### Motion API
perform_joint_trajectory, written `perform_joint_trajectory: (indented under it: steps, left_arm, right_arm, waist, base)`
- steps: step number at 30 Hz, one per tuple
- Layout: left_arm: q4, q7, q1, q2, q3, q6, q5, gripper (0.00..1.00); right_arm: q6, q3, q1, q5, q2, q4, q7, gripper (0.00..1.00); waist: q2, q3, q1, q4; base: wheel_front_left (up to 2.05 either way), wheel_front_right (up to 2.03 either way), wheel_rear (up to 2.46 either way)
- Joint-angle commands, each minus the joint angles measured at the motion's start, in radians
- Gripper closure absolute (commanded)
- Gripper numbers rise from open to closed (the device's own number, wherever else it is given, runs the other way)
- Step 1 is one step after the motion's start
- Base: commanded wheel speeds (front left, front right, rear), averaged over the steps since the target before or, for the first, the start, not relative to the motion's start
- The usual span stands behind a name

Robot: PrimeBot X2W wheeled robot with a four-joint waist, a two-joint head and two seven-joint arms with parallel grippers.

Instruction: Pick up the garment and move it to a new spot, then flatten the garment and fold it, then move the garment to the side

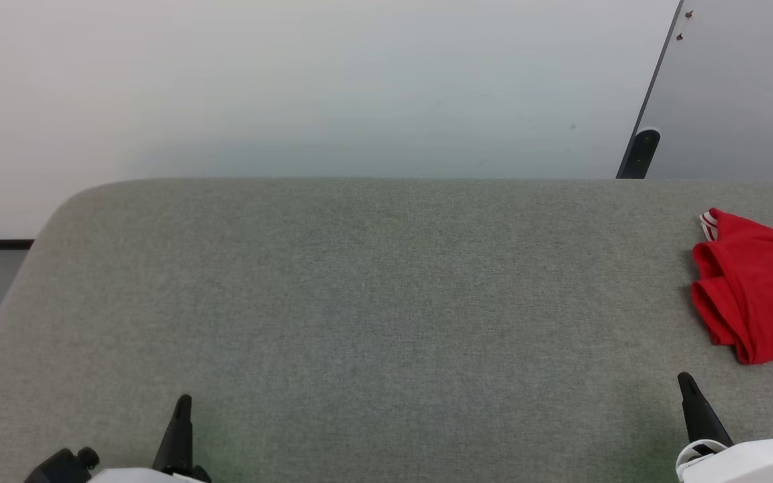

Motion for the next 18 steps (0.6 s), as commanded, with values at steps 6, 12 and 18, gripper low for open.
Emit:
perform_joint_trajectory:
  steps: [6, 12, 18]
  left_arm:
    - [-0.016, 0.02, -0.032, -0.002, 0.007, 0.0, -0.083, 1.0]
    - [-0.019, 0.039, -0.042, -0.007, 0.01, 0.0, -0.147, 1.0]
    - [-0.022, 0.056, -0.052, -0.012, 0.012, 0.0, -0.208, 1.0]
  right_arm:
    - [0.0, -0.012, -0.03, 0.093, 0.006, -0.017, 0.017, 1.0]
    - [-0.001, -0.018, -0.038, 0.167, 0.011, -0.019, 0.031, 1.0]
    - [-0.001, -0.023, -0.042, 0.235, 0.017, -0.021, 0.043, 1.0]
  waist:
    - [-0.0001, 0.002, 0.0, 0.0]
    - [-0.0001, 0.005, 0.0, -0.001]
    - [-0.0001, 0.007, 0.0, -0.001]
  base:
    - [0.0, 0.0, 0.0]
    - [0.0, 0.0, 0.0]
    - [0.0, 0.0, 0.0]
